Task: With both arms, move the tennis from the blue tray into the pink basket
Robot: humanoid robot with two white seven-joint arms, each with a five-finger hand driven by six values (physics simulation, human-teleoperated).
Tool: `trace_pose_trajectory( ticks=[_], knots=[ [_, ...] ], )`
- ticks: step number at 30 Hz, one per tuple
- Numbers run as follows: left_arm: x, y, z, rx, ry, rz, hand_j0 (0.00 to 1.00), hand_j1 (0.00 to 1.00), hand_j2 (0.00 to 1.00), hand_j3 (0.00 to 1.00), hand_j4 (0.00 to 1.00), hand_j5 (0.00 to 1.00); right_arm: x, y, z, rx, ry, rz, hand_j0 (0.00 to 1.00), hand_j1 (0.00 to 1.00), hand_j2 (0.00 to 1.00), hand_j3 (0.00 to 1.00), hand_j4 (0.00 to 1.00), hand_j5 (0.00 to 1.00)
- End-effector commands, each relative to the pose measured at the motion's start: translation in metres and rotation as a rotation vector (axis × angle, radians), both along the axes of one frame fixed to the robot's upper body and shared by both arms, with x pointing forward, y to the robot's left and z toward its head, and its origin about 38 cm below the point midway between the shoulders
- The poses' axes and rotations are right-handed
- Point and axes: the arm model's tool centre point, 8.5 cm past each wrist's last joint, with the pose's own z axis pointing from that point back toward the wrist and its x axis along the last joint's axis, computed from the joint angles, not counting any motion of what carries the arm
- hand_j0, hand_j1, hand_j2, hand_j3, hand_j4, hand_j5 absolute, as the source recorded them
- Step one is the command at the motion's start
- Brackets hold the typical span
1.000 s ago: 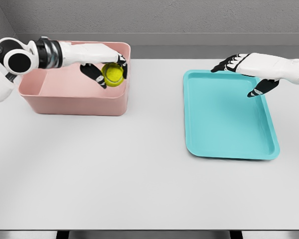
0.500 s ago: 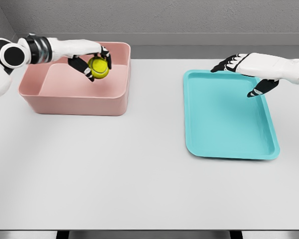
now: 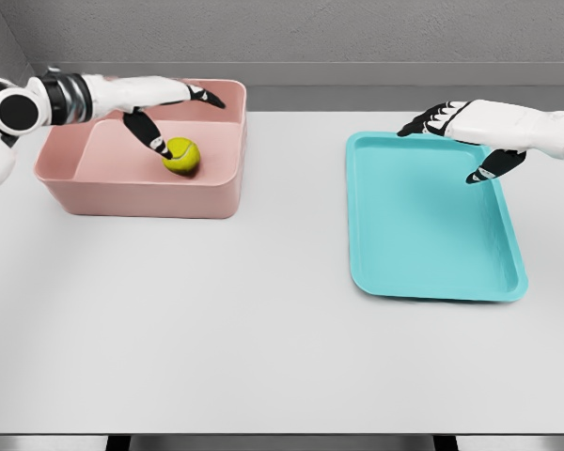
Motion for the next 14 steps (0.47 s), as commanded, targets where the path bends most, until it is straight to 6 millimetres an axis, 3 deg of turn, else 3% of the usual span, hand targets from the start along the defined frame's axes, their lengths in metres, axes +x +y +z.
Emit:
trace_pose_trajectory(
  ticks=[1, 5, 10, 14],
  knots=[
    [-0.026, 0.001, 0.036, -0.045, -0.100, -0.157, 1.00, 1.00, 1.00, 1.00, 1.00, 1.00, 0.000, 0.000, 0.001, 0.007, 0.000, -0.003, 1.00, 1.00, 1.00, 1.00, 1.00, 1.00],
    [-0.061, 0.006, 0.052, -0.087, -0.125, -0.236, 1.00, 1.00, 1.00, 1.00, 1.00, 1.00, 0.000, 0.000, 0.001, 0.007, 0.000, -0.003, 1.00, 1.00, 1.00, 1.00, 1.00, 1.00],
    [-0.095, 0.061, 0.036, -0.047, -0.086, -0.171, 1.00, 1.00, 1.00, 1.00, 1.00, 1.00, 0.000, 0.000, 0.001, 0.007, 0.000, -0.003, 1.00, 1.00, 1.00, 1.00, 1.00, 1.00],
    [-0.102, 0.084, 0.032, -0.034, -0.077, -0.121, 1.00, 1.00, 1.00, 1.00, 1.00, 1.00, 0.000, 0.000, 0.002, 0.007, -0.001, -0.003, 1.00, 1.00, 1.00, 1.00, 1.00, 1.00]
  ],
)
